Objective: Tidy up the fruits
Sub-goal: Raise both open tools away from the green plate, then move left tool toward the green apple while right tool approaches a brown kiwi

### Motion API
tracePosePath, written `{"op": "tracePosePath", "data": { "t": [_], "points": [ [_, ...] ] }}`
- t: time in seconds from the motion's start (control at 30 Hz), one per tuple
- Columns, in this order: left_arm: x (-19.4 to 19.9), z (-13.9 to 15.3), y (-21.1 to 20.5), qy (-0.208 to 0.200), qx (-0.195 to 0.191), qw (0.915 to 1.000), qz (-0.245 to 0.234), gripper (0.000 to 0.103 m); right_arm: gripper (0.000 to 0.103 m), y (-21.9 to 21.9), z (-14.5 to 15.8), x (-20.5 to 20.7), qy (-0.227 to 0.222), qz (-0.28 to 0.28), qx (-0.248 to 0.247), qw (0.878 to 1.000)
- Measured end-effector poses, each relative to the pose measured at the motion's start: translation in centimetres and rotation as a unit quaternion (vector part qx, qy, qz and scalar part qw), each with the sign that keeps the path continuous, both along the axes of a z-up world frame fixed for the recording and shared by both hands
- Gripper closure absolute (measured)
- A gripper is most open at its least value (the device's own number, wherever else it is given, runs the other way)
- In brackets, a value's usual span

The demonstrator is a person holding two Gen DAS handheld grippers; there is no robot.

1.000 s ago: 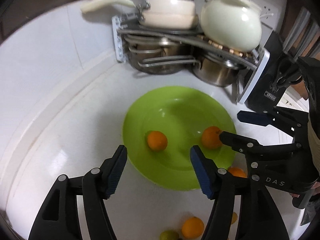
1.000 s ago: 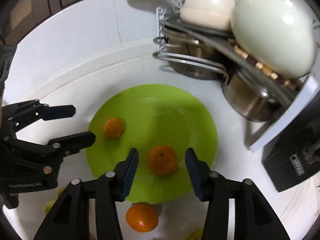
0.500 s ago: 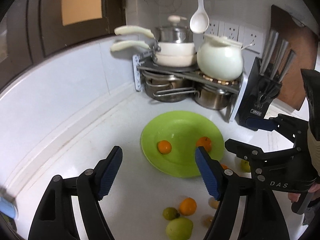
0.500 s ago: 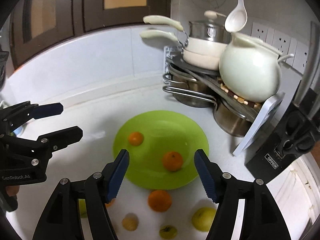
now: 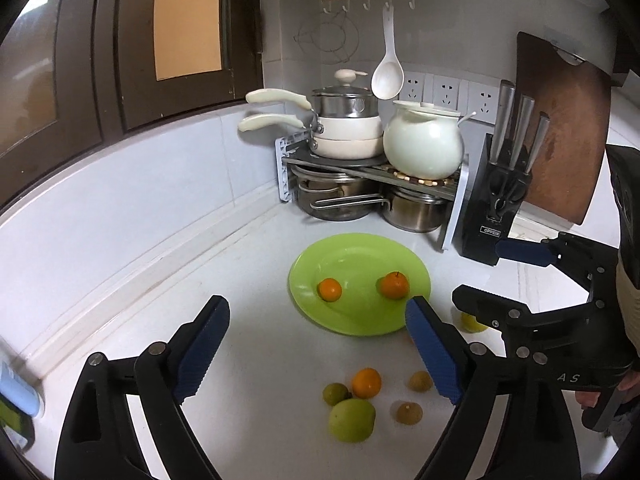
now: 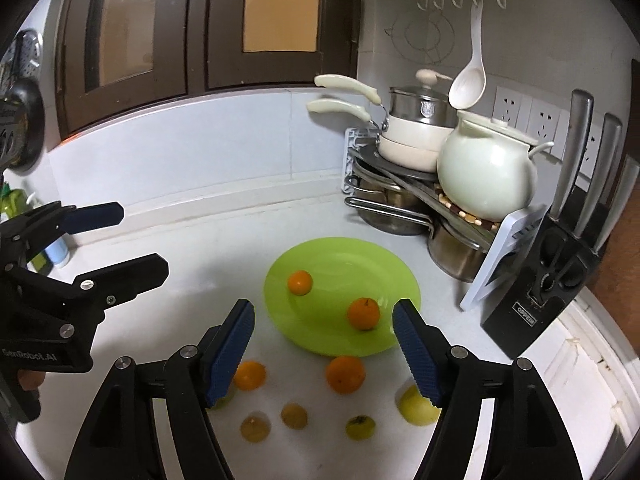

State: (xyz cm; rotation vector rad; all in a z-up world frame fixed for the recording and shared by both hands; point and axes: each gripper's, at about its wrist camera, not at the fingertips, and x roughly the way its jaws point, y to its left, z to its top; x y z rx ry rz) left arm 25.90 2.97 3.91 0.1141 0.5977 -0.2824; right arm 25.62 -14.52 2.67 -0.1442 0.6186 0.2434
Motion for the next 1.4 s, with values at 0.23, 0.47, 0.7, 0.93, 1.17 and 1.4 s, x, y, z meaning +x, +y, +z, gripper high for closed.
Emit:
{"op": "tracePosePath", "data": {
  "t": [0.23, 0.47, 0.7, 0.93, 1.17, 1.4],
  "points": [
    [-2.2, -0.4, 0.5, -0.016, 0.011, 0.9998, -0.002, 0.013, 0.031, 0.5, -0.4, -1.9, -0.002, 0.006, 0.001, 1.0],
    [-4.0, -1.6, 1.1, -0.017, 0.018, 0.9996, -0.012, 0.013, 0.031, 1.2, -1.2, -3.7, -0.002, 0.014, -0.006, 1.0],
    [-5.7, -3.3, 1.5, -0.022, 0.036, 0.9985, -0.034, 0.013, 0.031, 2.4, -2.1, -5.7, -0.009, 0.02, -0.031, 0.999],
    [-6.0, -5.1, 1.3, -0.013, 0.044, 0.9968, -0.066, 0.013, 0.031, 3.0, -3.8, -6.5, 0.017, 0.034, -0.03, 0.999],
    [-5.3, -7.6, 0.8, 0.017, 0.049, 0.9947, -0.088, 0.013, 0.032, 3.0, -7.0, -5.9, 0.075, 0.039, -0.02, 0.996],
    [-4.1, -10.0, 0.3, 0.042, 0.06, 0.9923, -0.1, 0.023, 0.042, 2.7, -9.0, -5.0, 0.112, 0.039, -0.007, 0.993]
  ]
}}
